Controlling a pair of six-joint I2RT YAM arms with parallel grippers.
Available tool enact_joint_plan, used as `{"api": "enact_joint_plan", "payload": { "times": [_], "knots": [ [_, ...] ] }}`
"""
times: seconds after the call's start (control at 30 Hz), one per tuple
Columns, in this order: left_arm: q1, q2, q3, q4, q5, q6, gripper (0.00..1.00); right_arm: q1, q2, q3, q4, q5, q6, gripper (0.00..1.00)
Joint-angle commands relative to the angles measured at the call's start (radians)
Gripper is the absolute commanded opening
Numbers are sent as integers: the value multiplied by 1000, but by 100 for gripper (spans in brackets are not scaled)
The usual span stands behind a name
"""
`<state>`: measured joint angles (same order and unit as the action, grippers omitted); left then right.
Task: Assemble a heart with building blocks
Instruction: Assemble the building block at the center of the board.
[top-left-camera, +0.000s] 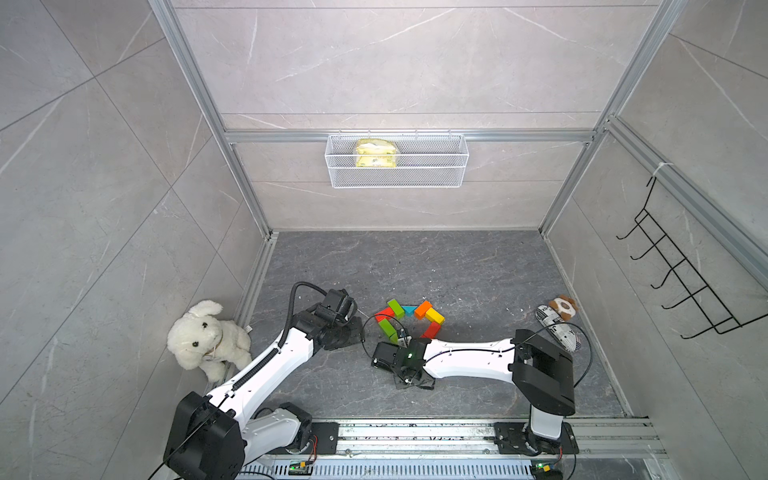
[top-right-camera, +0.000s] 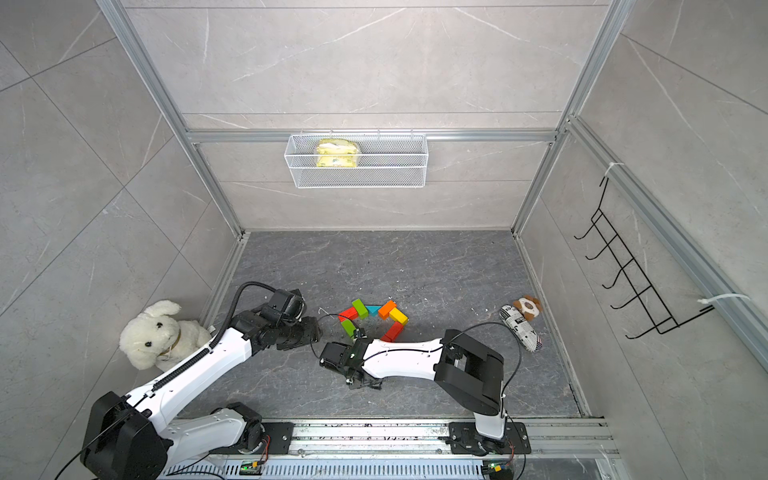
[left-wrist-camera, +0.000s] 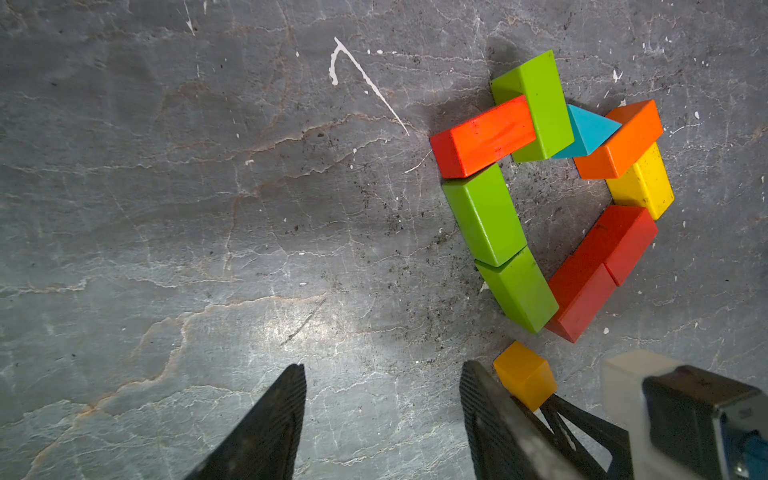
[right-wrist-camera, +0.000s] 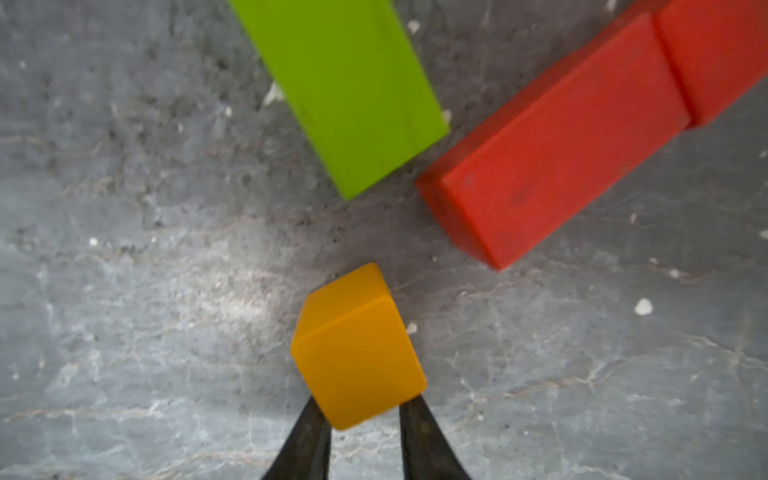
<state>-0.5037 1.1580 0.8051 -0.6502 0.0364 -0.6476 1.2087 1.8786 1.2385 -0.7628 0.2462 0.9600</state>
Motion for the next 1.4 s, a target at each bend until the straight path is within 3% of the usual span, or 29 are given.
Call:
{"api": "enact_joint_plan", "payload": {
  "times": [0.0, 0.6, 0.73, 0.9, 1.37],
  "knots": [
    [8, -3, 11, -11, 10, 21, 63, -22, 21, 38, 0, 2, -22, 31],
    [8, -10, 8, -17, 16, 39, 63, -55, 21, 64, -55, 38, -18, 30],
    [8, -13, 13, -24, 15, 47, 63, -55, 36, 98, -83, 61, -17, 33],
    [7, -22, 13, -30, 13, 52, 63, -55, 62, 149, -145, 87, -29, 45],
    [9, -28, 8, -29, 5, 61, 63, -55, 108, 190, -180, 133, -44, 48]
  ]
}}
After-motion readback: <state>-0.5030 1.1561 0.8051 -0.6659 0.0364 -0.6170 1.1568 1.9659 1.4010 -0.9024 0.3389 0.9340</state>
